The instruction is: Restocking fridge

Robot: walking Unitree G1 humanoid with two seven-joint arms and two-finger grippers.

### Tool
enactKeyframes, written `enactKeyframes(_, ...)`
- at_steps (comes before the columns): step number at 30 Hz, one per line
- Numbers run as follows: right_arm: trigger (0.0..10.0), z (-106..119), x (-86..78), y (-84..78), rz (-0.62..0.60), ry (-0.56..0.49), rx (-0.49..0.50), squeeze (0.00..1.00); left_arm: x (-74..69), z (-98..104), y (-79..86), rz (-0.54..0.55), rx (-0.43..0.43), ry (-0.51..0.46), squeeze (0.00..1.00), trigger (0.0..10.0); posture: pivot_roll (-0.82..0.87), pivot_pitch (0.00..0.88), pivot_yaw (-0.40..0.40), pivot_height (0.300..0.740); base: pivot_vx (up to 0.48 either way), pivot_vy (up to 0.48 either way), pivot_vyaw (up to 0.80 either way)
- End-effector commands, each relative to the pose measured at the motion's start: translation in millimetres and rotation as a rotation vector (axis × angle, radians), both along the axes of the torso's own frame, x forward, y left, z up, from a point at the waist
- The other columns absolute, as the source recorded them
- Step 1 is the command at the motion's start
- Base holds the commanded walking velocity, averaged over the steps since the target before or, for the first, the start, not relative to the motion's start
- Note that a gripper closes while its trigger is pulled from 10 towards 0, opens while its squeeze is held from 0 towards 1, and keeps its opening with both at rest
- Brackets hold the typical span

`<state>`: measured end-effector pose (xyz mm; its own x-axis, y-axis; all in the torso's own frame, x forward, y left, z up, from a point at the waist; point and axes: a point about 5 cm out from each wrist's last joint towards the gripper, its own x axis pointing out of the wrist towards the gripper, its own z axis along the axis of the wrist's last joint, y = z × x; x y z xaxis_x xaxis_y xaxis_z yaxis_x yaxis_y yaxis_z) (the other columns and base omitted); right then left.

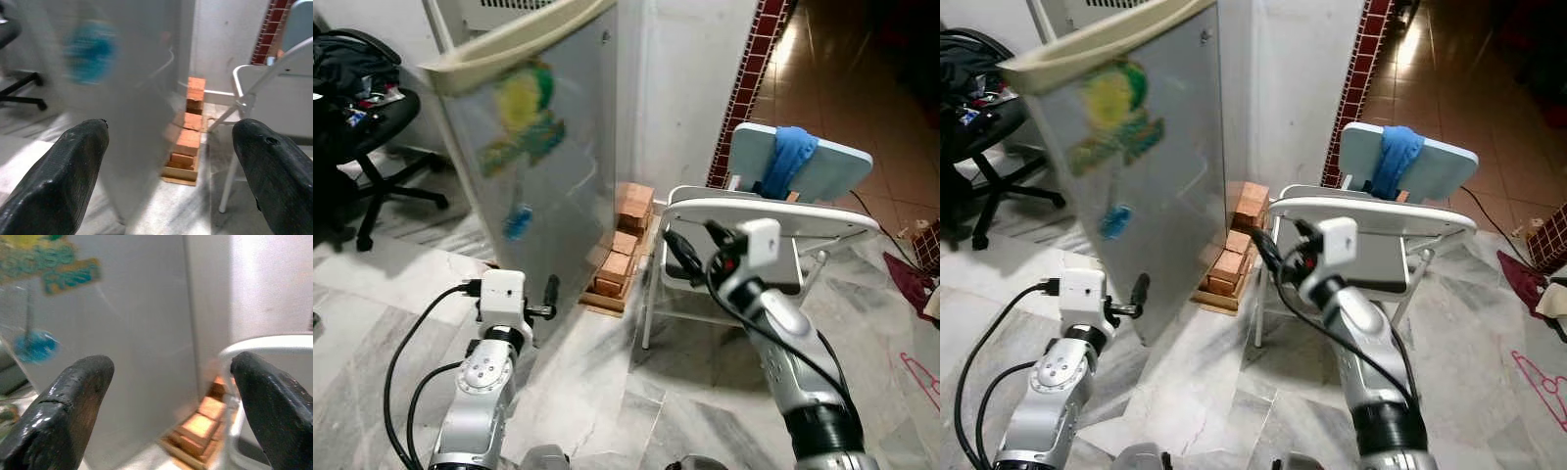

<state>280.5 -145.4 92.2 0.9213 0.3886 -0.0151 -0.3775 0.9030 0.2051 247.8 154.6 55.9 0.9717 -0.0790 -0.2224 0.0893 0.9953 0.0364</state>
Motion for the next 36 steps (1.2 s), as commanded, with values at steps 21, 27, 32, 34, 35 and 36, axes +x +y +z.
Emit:
enactKeyframes(21, 10.0, -9, -35.4, -16.3, -0.299, 0.001, -0.070, 0.00, 6.9, 2, -8.2, -0.086, 0.051, -0.009, 0.00, 10.0, 0.00, 0.038, 0.059, 0.740, 0.000, 0.122, 0.00)
enactKeyframes(27, 10.0, -10, -33.5, -15.6, -0.301, 0.001, -0.075, 0.00, 7.7, 1, -11.9, -0.089, 0.047, -0.003, 0.00, 10.0, 0.00, 0.034, 0.054, 0.740, 0.000, 0.480, 0.00)
enactKeyframes(32, 10.0, -11, -33.3, -15.1, -0.308, 0.004, -0.078, 0.00, 7.2, 0, -12.5, -0.092, 0.050, 0.003, 0.00, 10.0, 0.00, 0.030, 0.051, 0.740, 0.000, 0.480, 0.00)
enactKeyframes(34, 10.0, -11, -32.9, -15.4, -0.310, 0.006, -0.078, 0.00, 7.6, -1, -12.9, -0.095, 0.048, 0.007, 0.00, 10.0, 0.00, 0.029, 0.051, 0.740, 0.000, 0.480, 0.00)
enactKeyframes(35, 10.0, -11, -32.9, -15.4, -0.310, 0.006, -0.078, 0.00, 7.6, -1, -12.9, -0.095, 0.048, 0.007, 0.00, 10.0, 0.00, 0.029, 0.051, 0.740, 0.000, 0.480, 0.00)
enactKeyframes(36, 10.0, -11, -32.8, -15.9, -0.312, 0.007, -0.079, 0.00, 7.7, -1, -13.0, -0.096, 0.049, 0.008, 0.00, 10.0, 0.00, 0.029, 0.051, 0.740, 0.000, 0.480, 0.00)
